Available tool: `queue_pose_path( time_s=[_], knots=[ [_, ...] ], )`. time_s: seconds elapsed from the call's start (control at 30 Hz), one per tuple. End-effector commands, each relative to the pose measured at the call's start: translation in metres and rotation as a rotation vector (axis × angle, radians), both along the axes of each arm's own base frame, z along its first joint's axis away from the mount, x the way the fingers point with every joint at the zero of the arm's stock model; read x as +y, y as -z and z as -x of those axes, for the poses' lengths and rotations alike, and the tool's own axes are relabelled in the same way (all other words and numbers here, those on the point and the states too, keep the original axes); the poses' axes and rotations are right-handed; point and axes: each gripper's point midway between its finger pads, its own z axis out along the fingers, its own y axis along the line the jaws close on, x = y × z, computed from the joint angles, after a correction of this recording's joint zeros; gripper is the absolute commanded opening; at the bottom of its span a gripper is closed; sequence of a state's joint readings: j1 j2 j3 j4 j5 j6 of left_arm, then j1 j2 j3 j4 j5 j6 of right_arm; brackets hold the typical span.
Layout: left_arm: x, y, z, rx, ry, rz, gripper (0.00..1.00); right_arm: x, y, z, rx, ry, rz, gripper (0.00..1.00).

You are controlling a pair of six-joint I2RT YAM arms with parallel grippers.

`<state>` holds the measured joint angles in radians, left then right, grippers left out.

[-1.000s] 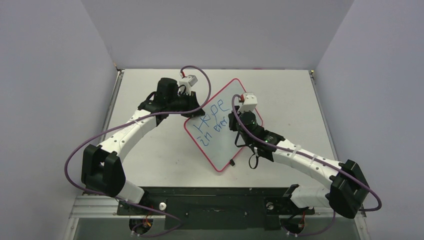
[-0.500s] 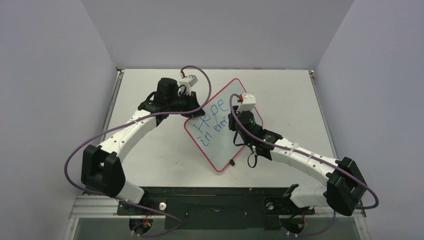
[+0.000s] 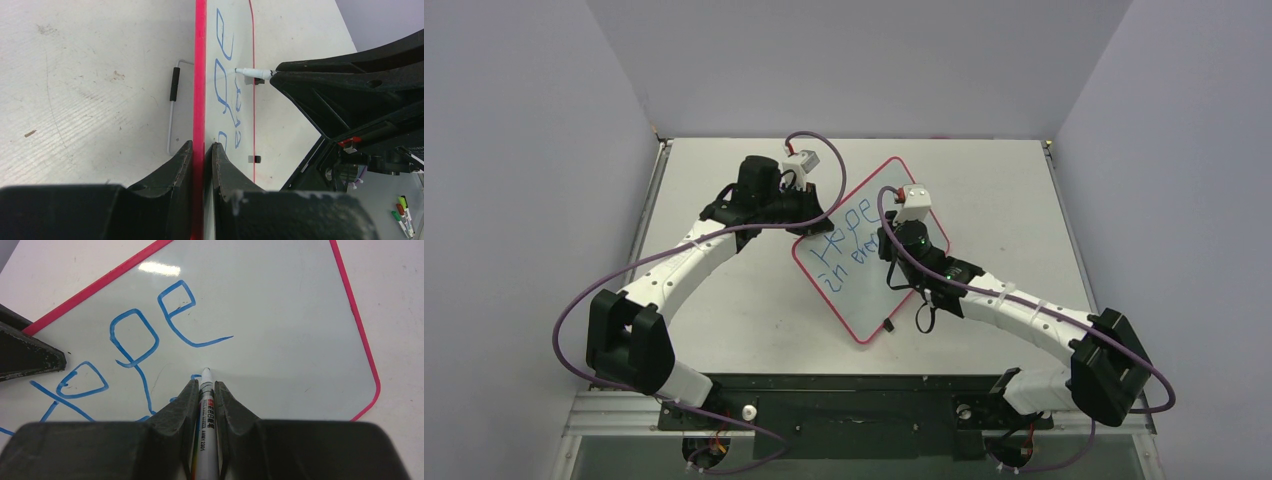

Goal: Write a sentence on the whiteboard

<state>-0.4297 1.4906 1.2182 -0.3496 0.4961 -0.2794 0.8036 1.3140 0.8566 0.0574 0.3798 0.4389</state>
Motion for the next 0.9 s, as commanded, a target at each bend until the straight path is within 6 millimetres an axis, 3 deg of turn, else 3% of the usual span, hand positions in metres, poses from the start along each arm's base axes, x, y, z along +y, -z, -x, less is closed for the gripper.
queue_pose_path(
  time_s=[0.0,0.4,0.87],
  knots=[
    [0.014,-0.006,-0.008,-0.091,-0.022,-0.086,0.0,0.004,-0.005,-0.003,-0.011,-0.004,-0.044,0.0],
    [0.014,-0.006,-0.007,-0.094,-0.021,-0.088,0.0,-0.007,0.013,0.008,0.021,0.006,-0.035,0.0],
    [0.013,-0.005,-0.006,-0.093,-0.017,-0.094,0.0,-0.012,-0.011,-0.016,-0.027,0.068,-0.018,0.0]
  ],
)
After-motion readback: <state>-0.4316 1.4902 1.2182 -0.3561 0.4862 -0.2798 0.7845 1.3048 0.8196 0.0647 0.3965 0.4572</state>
